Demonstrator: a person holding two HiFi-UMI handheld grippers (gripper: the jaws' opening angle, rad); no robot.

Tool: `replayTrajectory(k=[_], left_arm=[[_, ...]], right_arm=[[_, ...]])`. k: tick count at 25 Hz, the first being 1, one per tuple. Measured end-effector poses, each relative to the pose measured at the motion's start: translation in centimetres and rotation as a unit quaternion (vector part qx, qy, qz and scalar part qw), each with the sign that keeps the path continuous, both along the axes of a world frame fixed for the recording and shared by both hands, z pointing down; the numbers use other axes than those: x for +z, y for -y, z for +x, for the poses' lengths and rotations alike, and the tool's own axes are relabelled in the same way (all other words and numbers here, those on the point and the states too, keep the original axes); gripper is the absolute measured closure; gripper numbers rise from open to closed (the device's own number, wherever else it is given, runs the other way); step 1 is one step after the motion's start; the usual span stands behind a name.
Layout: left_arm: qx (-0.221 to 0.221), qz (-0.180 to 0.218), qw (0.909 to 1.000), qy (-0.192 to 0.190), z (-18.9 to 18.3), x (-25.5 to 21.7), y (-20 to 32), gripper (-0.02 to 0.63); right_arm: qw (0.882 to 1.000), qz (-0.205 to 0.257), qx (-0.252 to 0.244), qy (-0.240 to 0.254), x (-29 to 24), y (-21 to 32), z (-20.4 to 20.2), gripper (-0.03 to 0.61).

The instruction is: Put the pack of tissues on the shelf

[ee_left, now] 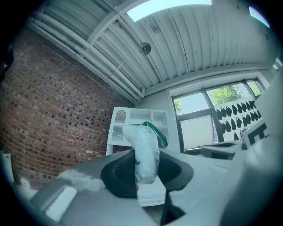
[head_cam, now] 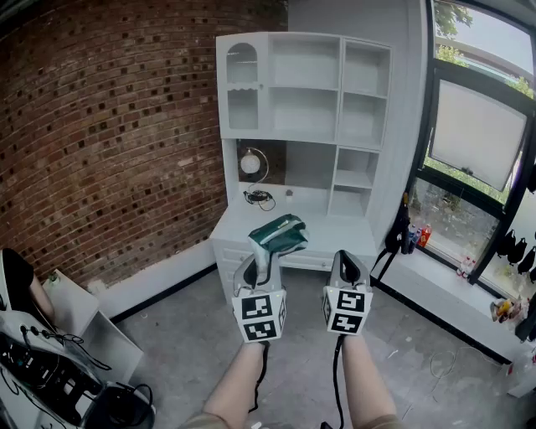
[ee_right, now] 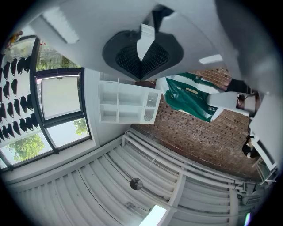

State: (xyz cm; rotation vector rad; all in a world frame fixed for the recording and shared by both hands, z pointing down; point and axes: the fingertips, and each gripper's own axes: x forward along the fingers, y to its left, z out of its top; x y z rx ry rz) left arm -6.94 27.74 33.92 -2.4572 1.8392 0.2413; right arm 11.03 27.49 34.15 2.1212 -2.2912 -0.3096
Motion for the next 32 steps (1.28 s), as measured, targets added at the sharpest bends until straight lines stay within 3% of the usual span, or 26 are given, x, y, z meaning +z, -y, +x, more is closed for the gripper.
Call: replayTrajectory(k=[13,18,19,21,22,32], left_arm=[[0.005,-0.001,1.0,-0.001,-0.5,-0.3,1.2,0.504],[0.007,-0.001,1.0,-0.001,-1.3,-0.3,2.5,0.505],[0.007,-0.001,1.0,0.0,-1.5,-0.3,2.9,0.504],[0.009,0.001,1.0,0.0,-1.9,-0.2,3.5,0.503],[0.011,0.001,0.9999,-0.001,-2.1,-0.1,3.8,0.503],[0.015,-0.007,0.9998,-0.005,-3.0,0.6,6.8,0.503]], right_arm=[[1.0,-0.002,-0.001,0.001,0.0,0.9,-0.8,0.581],[0.998,-0.002,-0.014,0.059,0.5,2.3,-1.0,0.577],[0.997,-0.002,-0.02,0.071,0.6,2.6,-1.1,0.537],[0.996,-0.003,-0.031,0.084,1.1,3.2,-1.5,0.335],[0.996,-0.003,-0.033,0.087,1.4,3.4,-1.6,0.307],[0.995,-0.007,-0.033,0.089,2.3,6.5,-2.2,0.298]])
